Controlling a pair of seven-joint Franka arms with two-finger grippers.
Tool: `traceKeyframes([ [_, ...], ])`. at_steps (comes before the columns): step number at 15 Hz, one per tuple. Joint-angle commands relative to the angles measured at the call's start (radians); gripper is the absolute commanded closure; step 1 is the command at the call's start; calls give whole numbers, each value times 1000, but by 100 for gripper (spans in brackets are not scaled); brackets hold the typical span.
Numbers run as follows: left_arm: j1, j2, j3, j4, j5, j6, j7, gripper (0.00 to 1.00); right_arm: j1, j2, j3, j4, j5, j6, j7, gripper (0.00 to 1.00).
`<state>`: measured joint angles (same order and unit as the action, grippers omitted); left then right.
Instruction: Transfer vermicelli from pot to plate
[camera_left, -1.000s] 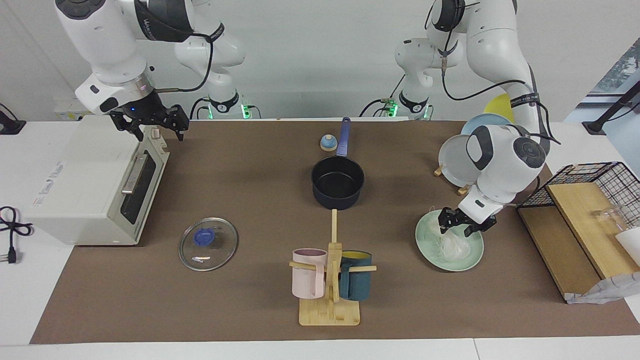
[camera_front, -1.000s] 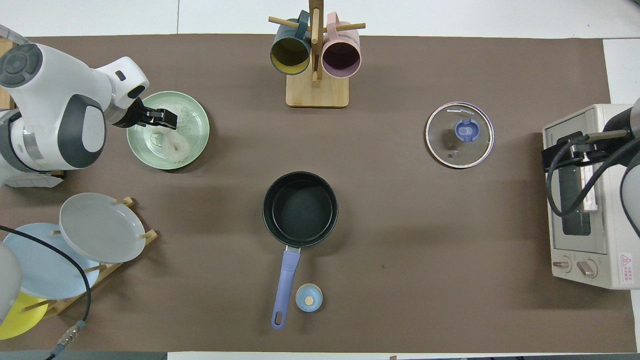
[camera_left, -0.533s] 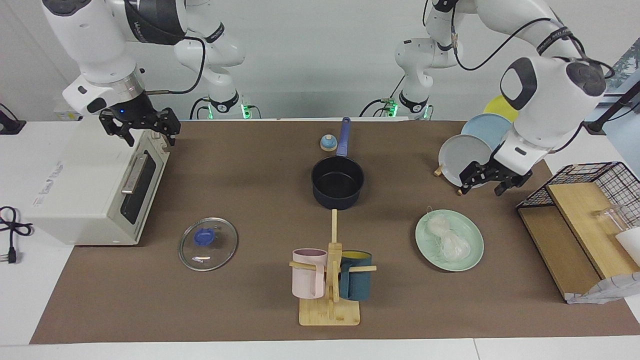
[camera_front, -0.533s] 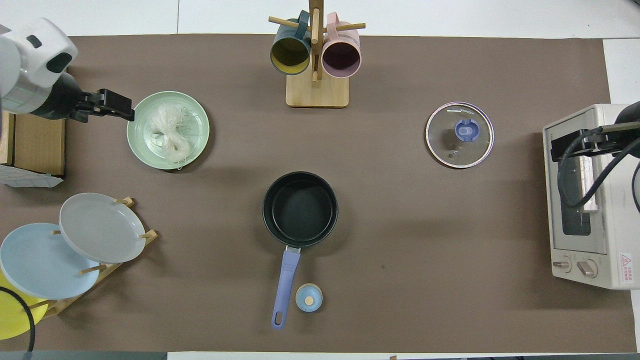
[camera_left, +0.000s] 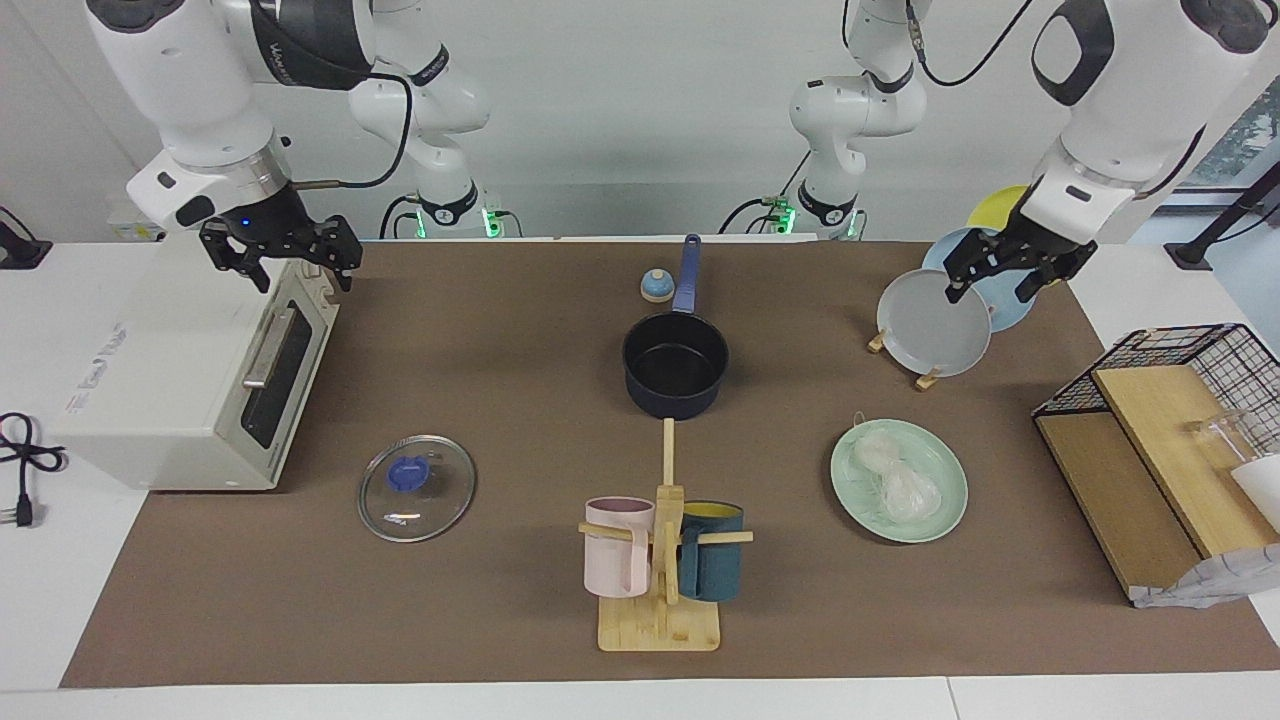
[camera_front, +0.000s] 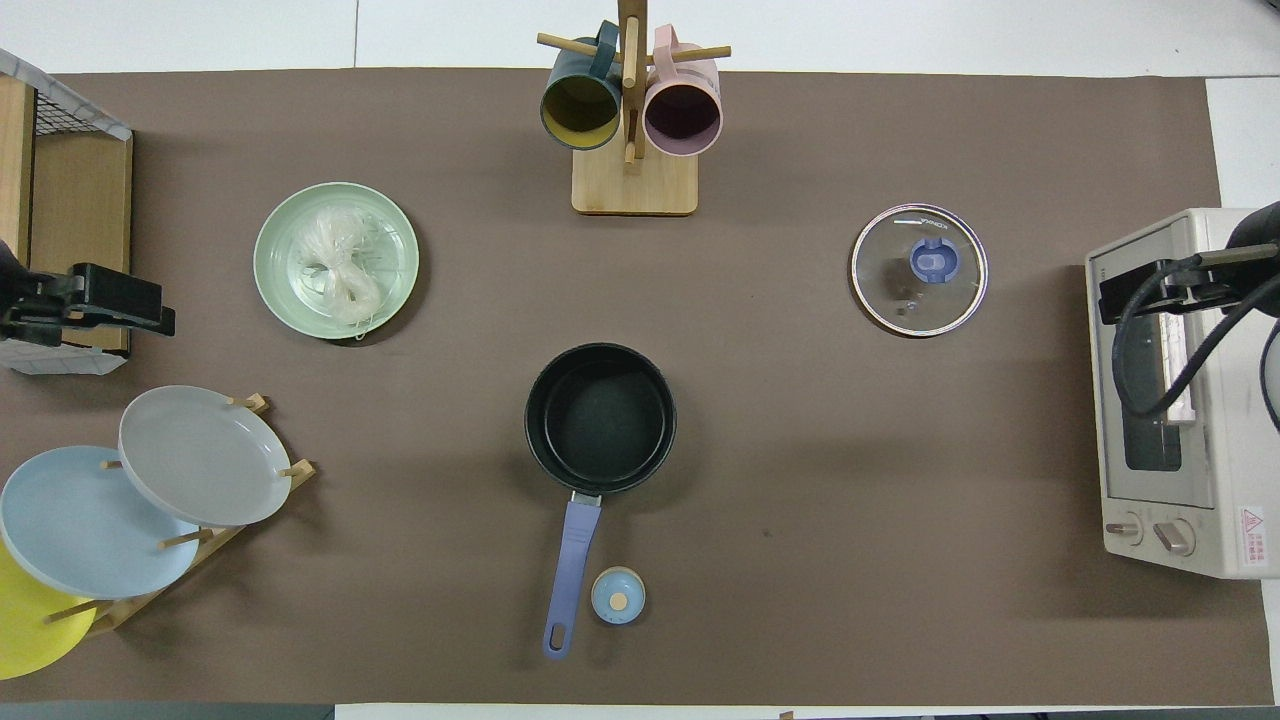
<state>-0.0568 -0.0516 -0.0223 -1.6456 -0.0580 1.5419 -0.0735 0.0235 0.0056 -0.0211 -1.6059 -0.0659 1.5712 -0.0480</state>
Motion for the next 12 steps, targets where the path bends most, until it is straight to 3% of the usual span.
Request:
traceKeyframes([
  [1,-11,-42,1,-97,17,61,-19,0,3,2,-5,6,21,-11,-19,0],
  [5,-47,22,39,52,20,-43,-20,0,3,2,-5,6,21,-10,-18,0],
  [12,6,22,-11,44,42,-48,-29,0,3,2,-5,6,21,-10,-19,0],
])
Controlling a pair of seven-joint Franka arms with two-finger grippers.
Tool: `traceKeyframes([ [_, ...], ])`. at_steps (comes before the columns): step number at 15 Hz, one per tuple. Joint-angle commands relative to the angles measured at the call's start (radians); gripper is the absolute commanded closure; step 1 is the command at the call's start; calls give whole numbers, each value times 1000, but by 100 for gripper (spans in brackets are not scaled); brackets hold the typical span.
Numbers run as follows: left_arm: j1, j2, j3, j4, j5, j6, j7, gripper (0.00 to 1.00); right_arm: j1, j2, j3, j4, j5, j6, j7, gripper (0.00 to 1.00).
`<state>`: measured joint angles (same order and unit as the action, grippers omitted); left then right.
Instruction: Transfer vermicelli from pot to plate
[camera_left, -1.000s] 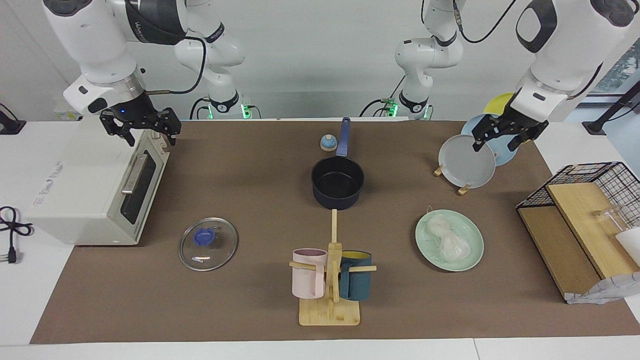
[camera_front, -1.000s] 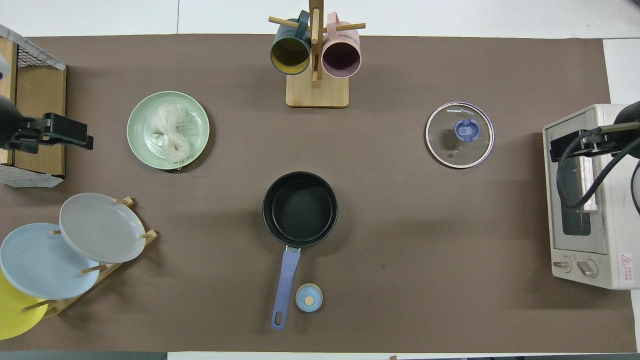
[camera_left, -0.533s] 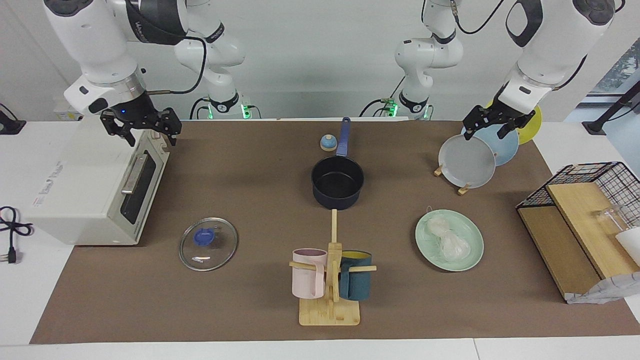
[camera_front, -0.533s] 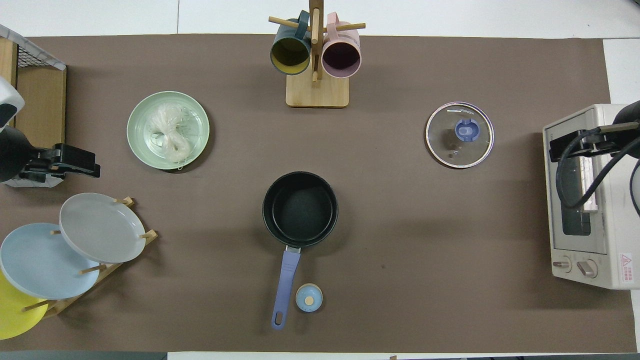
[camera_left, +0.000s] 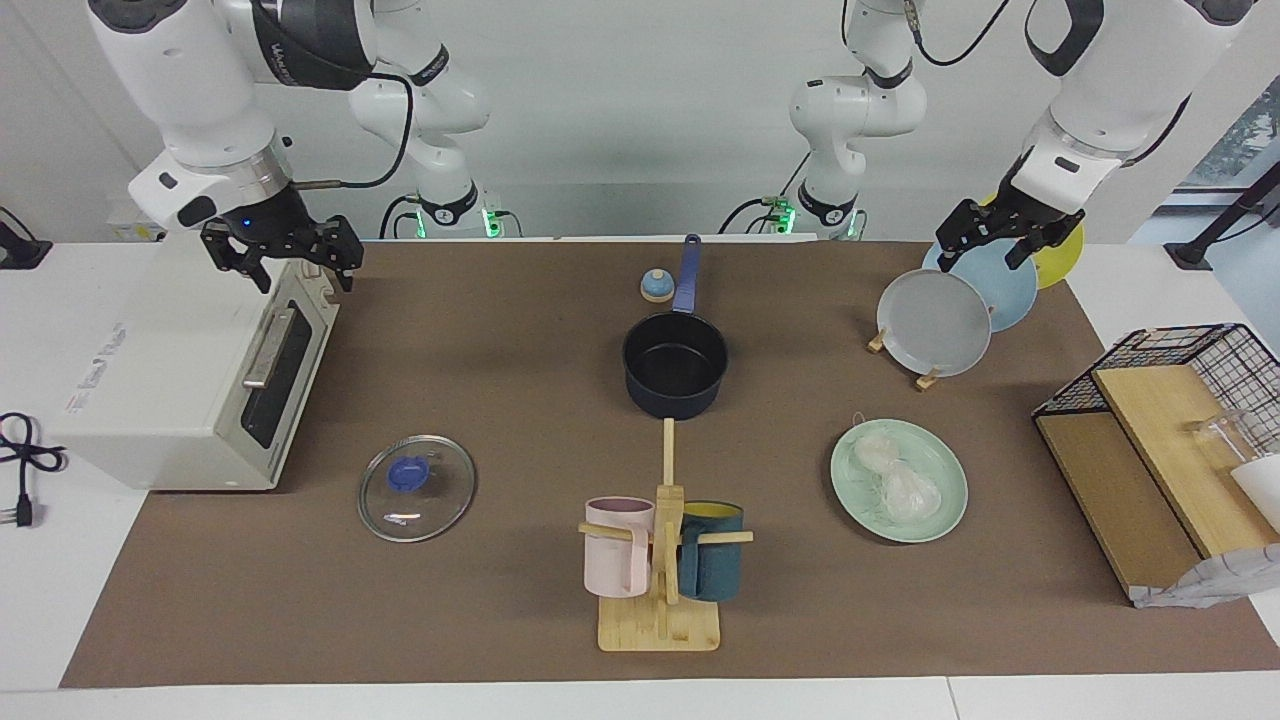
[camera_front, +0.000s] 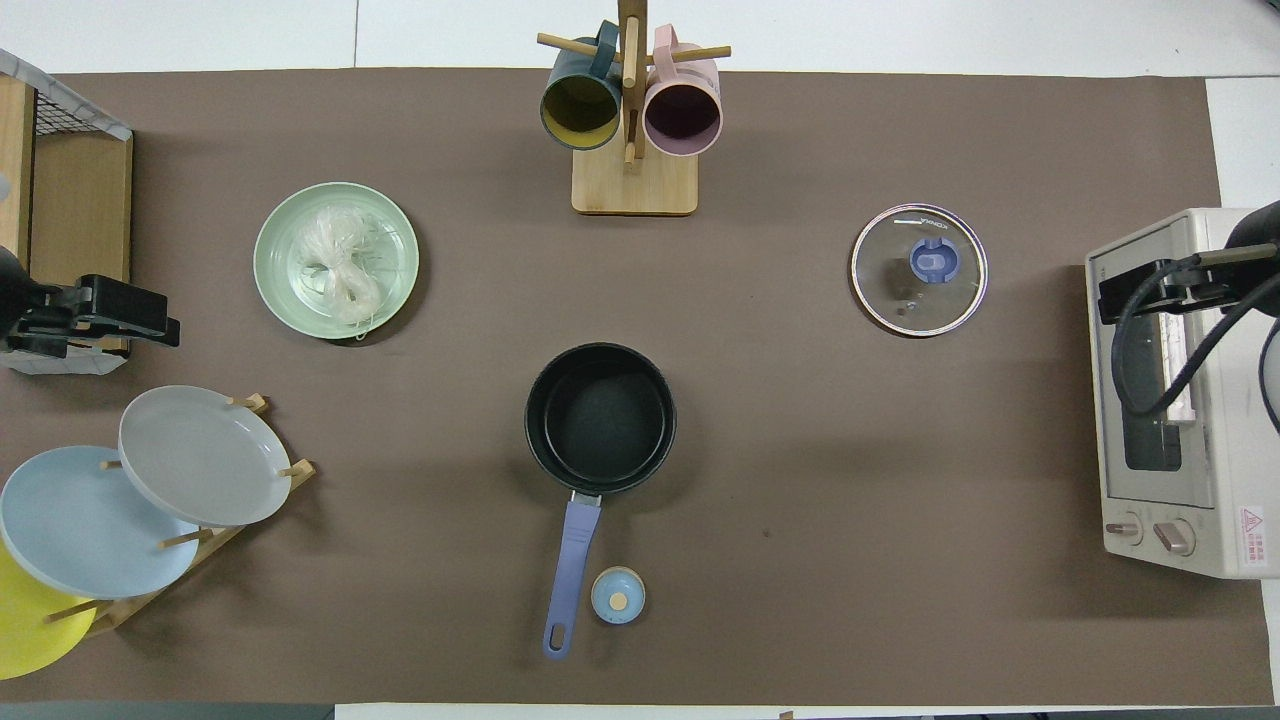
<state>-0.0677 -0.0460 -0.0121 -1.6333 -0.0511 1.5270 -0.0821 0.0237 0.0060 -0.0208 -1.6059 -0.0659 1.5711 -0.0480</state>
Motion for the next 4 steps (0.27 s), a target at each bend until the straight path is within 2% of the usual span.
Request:
traceKeyframes([
  [1,16,17,-22,30,37,-31,-22,0,2,2,-5,6,21,-10,-18,0],
  [4,16,15,-26,27,37,-24,-24,0,2,2,-5,6,21,-10,-18,0],
])
